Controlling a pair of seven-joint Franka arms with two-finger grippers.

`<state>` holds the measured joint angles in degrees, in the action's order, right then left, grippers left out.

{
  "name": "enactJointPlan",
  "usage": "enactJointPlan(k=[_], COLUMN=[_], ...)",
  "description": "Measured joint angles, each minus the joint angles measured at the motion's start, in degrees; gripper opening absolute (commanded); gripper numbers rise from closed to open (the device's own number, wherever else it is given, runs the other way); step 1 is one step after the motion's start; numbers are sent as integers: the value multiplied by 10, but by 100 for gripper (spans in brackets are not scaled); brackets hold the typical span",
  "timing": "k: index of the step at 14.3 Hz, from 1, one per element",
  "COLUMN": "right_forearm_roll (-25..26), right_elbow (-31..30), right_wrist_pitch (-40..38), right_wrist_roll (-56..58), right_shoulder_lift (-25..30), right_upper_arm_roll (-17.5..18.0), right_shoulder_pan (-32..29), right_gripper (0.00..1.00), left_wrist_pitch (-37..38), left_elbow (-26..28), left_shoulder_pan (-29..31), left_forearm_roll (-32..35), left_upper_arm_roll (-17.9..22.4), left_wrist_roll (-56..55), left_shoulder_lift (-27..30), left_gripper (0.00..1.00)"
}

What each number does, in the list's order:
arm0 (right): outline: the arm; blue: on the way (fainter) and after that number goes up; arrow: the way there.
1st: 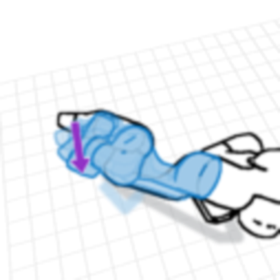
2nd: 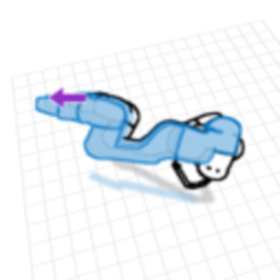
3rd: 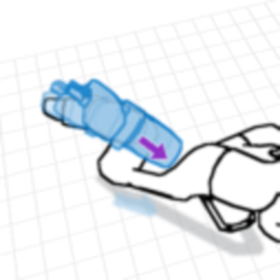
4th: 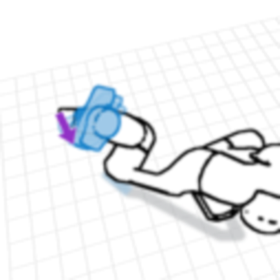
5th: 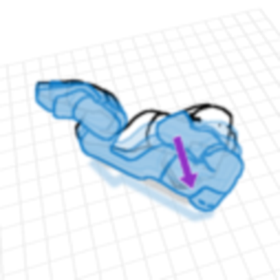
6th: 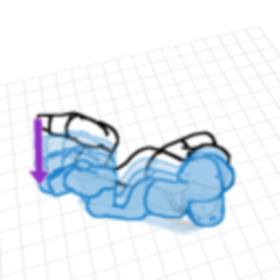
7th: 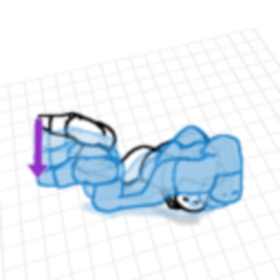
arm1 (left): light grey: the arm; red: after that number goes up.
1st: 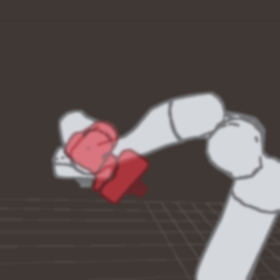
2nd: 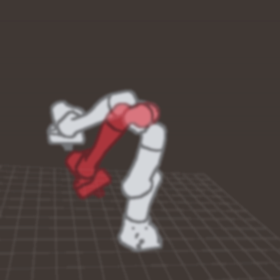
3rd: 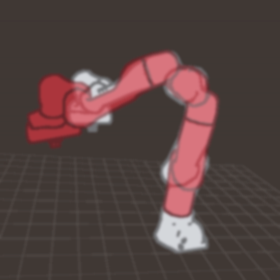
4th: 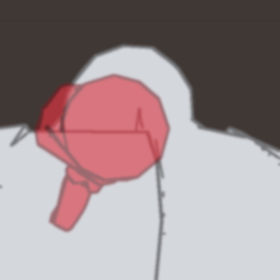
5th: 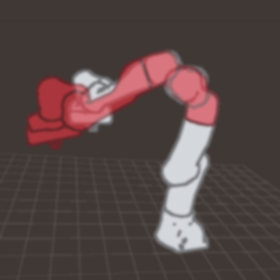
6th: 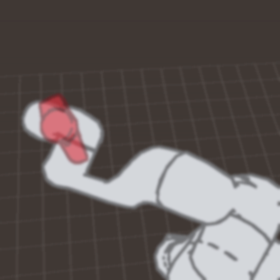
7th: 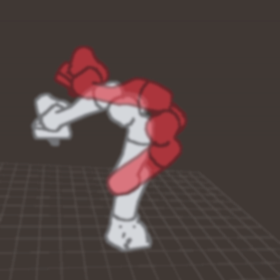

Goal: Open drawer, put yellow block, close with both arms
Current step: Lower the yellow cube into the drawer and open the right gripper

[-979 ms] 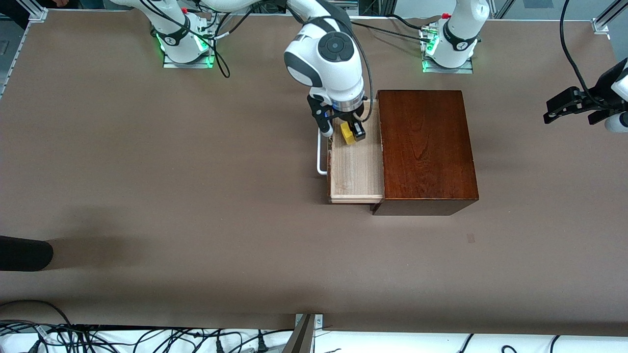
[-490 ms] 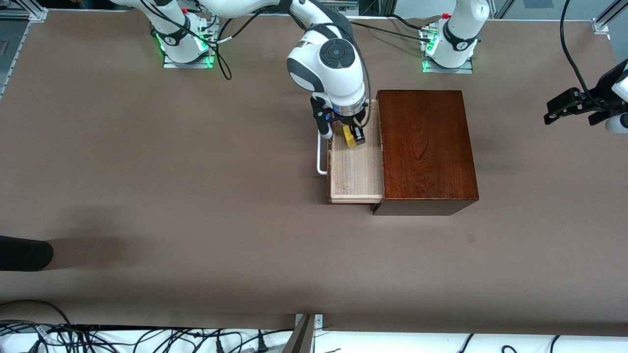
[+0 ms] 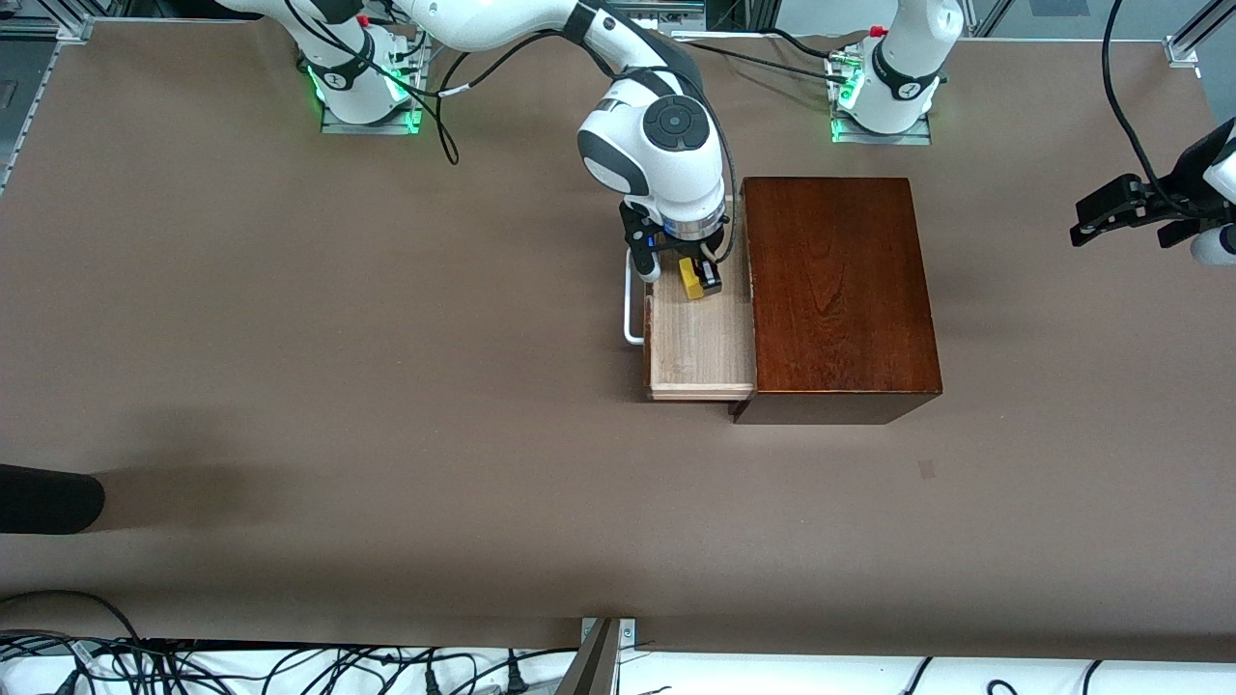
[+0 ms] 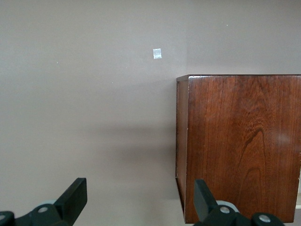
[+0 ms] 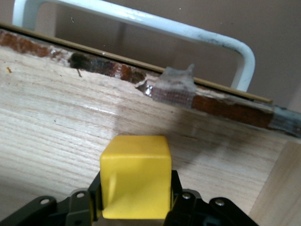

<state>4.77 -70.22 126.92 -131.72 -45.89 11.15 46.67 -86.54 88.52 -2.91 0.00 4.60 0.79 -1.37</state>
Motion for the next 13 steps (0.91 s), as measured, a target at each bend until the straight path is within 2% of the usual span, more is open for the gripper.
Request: enactJointPlan(k=[7, 11, 13], right_forearm_roll=[0, -2, -23], right_elbow=[9, 50, 64], right_wrist_pitch=[-14, -110, -167], right_wrist_roll=[3, 69, 120], right_shoulder_lift=[0, 20, 48], right_upper_arm_roll=[-7, -8, -8], right_shoulder_pan=[0, -11, -25], right_gripper=[100, 100, 99], left_wrist_pitch=[0, 0, 0], left_elbow=[0, 0, 0], left_shoulder_pan=[0, 0, 0], left_forearm_roll=[0, -5, -17], left_upper_arm_roll=[0, 0, 0], left_wrist_roll=[0, 0, 0], left_shoulder_lift=[0, 0, -2], left_gripper=[100, 100, 100])
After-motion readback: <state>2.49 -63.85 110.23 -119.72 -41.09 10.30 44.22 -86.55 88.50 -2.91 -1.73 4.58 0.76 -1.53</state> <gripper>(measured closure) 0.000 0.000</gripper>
